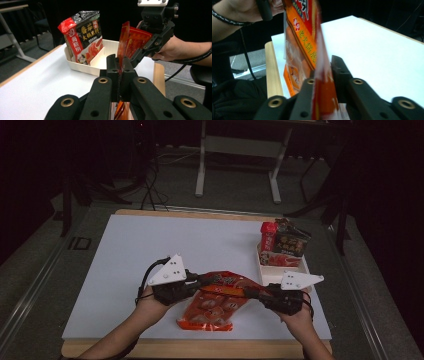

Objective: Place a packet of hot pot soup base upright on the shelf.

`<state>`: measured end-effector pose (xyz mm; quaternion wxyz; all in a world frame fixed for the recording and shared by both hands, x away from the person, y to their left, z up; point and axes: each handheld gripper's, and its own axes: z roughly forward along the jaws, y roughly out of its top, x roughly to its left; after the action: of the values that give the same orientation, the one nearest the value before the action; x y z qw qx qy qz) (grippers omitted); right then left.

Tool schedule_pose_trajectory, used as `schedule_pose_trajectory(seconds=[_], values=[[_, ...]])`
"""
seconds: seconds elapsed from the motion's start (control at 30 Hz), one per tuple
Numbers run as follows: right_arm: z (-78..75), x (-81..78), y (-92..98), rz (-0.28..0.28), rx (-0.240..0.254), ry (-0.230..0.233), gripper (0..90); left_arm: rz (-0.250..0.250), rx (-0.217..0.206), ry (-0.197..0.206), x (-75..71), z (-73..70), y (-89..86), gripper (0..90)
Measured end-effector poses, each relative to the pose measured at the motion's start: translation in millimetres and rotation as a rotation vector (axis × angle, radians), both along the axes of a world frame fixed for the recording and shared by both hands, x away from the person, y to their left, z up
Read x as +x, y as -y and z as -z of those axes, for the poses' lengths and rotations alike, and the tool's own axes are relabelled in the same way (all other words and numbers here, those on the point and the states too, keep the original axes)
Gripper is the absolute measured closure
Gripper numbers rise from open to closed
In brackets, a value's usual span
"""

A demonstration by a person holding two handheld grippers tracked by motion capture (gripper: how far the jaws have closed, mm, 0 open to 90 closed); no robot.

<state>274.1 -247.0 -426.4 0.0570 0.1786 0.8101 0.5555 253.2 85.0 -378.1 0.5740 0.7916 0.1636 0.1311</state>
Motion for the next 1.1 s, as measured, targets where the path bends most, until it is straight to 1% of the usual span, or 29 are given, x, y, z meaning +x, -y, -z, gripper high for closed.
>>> schedule_pose_trajectory(seconds=[0.03,0.1,0.17,0.2,0.23,0.27,0.3,0.4,0.47,0.5,0.57,0.6,0.67,0.73,0.8,0.83,0.87,0.9,0.97,1.0,1.03,1.07,1.1], values=[[0.0,0.0,0.0,0.000,0.000,0.000,86.8,0.000,0.000,0.000,0.0,0.0,0.0,89.8],[-2.2,-2.4,-3.4,0.003,-0.029,0.008,89.5,-0.007,-0.003,-0.006,1.4,0.9,-1.9,89.8],[-5.8,-4.6,-5.0,0.000,-0.051,0.015,90.0,-0.006,-0.019,-0.005,1.4,0.8,-4.0,89.8],[-8.4,-6.5,-5.3,0.004,-0.051,0.021,90.0,-0.008,-0.027,-0.004,1.2,-0.4,-5.4,89.8],[-8.4,-6.5,-5.3,0.004,-0.051,0.021,90.0,-0.008,-0.027,-0.004,1.2,-0.4,-5.4,89.8],[-11.5,-8.3,-5.6,0.004,-0.045,0.024,90.0,-0.005,-0.041,0.003,0.5,-4.6,-8.3,89.8],[-19.7,-12.0,-6.3,0.003,-0.039,0.031,90.0,-0.001,-0.047,0.007,0.0,-7.0,-9.5,89.7],[-29.9,-15.0,-6.8,-0.003,-0.028,0.046,90.0,0.004,-0.061,0.017,-2.1,-13.8,-12.0,89.6],[-35.6,-16.0,-7.3,-0.001,-0.026,0.052,90.0,0.009,-0.071,0.013,-2.8,-16.3,-13.3,89.4],[-38.0,-16.8,-7.6,0.001,-0.030,0.068,90.0,0.013,-0.076,0.009,-2.8,-16.8,-14.2,89.4],[-42.0,-15.9,-7.3,0.008,-0.025,0.058,90.0,0.016,-0.082,0.012,-3.3,-17.1,-15.4,89.2],[-43.8,-16.0,-7.4,0.010,-0.024,0.064,90.0,0.016,-0.082,0.012,-3.3,-17.5,-15.9,89.1],[-47.7,-14.7,-6.7,0.005,-0.012,0.048,90.0,0.013,-0.101,0.012,-3.1,-17.3,-17.3,88.8],[-52.6,-15.3,-7.3,-0.001,-0.016,0.048,90.0,0.011,-0.115,0.015,-1.9,-17.0,-18.9,88.5],[-57.1,-15.8,-7.8,0.007,-0.016,0.056,90.0,0.018,-0.139,-0.013,0.9,-15.9,-20.6,87.6],[-57.1,-15.8,-7.8,0.007,-0.016,0.056,90.0,0.018,-0.139,-0.013,0.9,-15.9,-20.6,86.8],[-59.0,-15.6,-8.0,0.010,-0.021,0.062,90.0,0.015,-0.147,-0.020,2.1,-14.5,-20.9,86.8],[-61.6,-14.1,-7.7,0.021,-0.018,0.054,90.0,0.017,-0.151,-0.030,2.5,-14.1,-20.8,86.1],[-63.8,-14.0,-8.0,0.037,-0.023,0.066,90.0,0.014,-0.151,-0.023,2.3,-13.8,-20.5,83.9],[-65.4,-13.7,-7.7,0.040,-0.021,0.064,90.0,0.009,-0.153,-0.019,2.0,-14.1,-20.3,80.8],[-66.9,-14.4,-7.7,0.054,-0.023,0.078,90.0,0.005,-0.152,-0.024,1.8,-14.9,-20.1,79.7],[-68.5,-14.7,-8.1,0.062,-0.025,0.081,90.0,0.003,-0.152,-0.024,1.6,-15.5,-19.5,79.6],[-70.2,-14.2,-8.1,0.067,-0.022,0.082,90.0,0.008,-0.154,-0.030,1.7,-16.1,-19.2,76.2]])
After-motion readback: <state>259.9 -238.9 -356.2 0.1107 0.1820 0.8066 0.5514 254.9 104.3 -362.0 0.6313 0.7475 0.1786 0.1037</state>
